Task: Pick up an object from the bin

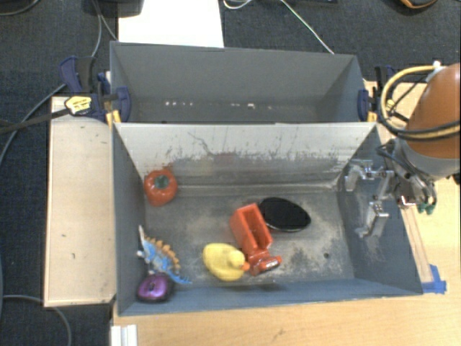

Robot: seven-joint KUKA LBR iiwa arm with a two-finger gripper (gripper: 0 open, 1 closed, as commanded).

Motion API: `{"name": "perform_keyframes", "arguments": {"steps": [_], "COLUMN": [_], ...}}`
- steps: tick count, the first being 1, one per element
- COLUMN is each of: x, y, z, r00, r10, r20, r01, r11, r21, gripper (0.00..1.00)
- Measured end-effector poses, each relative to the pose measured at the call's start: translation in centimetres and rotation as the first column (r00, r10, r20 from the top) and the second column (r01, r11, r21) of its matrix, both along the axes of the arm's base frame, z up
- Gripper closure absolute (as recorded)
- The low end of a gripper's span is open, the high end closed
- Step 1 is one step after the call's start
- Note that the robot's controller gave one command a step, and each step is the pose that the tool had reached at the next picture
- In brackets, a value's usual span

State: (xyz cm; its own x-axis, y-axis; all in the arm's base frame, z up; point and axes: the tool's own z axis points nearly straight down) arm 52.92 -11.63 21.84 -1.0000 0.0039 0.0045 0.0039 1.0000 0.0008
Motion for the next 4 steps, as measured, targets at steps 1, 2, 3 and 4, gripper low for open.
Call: {"name": "perform_keyframes", "arguments": {"steps": [1,2,3,4], "x": [0.2,0.7,0.7,-4.5], "y": [0.1,-2.2,-2.2,-2.2], "z": [0.4,-8.9,-8.8,-12.1], "r00": [1.000,0.965,0.965,0.987], "r10": [0.006,0.260,0.261,0.162], "r20": [0.008,-0.002,0.000,-0.001], "r01": [-0.006,-0.260,-0.261,-0.162], "r11": [1.000,0.965,0.965,0.987], "r21": [-0.001,0.003,0.002,0.002], "gripper": [0.00,1.00,1.00,0.00]}}
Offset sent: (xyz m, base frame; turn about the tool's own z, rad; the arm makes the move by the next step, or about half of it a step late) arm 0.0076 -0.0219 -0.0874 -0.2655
